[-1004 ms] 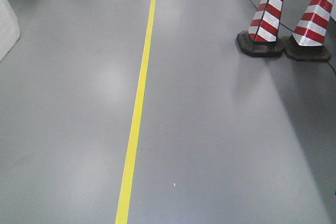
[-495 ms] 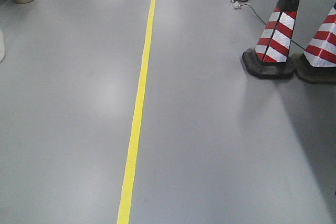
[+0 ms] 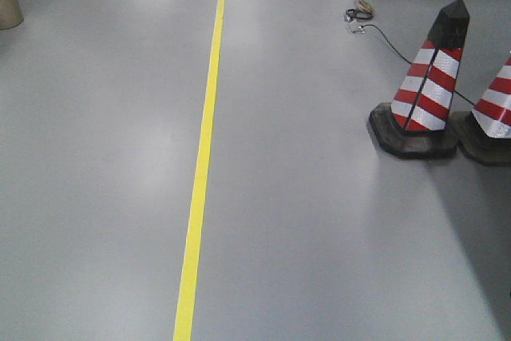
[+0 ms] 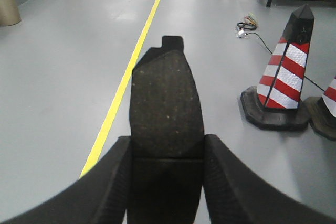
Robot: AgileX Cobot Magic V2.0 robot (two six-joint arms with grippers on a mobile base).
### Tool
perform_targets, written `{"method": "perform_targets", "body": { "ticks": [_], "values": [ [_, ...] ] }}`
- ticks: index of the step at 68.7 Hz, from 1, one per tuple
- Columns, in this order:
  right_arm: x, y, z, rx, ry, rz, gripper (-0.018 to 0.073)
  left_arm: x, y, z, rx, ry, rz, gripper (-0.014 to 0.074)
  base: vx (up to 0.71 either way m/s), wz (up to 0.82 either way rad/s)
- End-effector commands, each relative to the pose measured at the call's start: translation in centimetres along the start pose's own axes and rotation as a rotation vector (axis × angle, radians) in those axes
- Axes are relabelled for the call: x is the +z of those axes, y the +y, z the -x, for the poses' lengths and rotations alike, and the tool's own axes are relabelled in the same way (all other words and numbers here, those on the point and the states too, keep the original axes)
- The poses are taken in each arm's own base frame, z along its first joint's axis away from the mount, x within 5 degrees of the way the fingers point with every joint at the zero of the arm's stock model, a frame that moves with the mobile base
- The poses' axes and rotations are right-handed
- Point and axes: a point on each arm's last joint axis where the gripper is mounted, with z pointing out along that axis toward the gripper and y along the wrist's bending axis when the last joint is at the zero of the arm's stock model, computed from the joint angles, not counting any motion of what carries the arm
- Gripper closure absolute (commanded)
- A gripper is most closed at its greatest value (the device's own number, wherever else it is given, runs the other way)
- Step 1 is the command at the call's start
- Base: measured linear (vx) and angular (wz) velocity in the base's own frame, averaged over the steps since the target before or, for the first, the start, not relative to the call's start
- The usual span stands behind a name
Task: Move and align brake pads A on conveyor
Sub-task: 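Drive past the striped cones toward the grey conveyor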
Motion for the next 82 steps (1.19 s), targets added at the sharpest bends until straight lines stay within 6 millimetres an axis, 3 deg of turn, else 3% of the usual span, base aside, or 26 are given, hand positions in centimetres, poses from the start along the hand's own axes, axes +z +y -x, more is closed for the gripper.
{"method": "perform_targets", "body": {
  "ticks": [1,82],
  "values": [
    [-0.36,-0.03,1.78,-0.018,-0.120,-0.005,0.0523,-0.14,0.42,1.80,-0.023,-0.110,0.039,0.0540,0.65,-0.01],
    [-0.36,-0.03,1.78,-0.018,-0.120,-0.005,0.0523,-0.14,0.43,1.80,-0.023,-0.109,0.040,0.0540,0.57,0.00]
  ]
}}
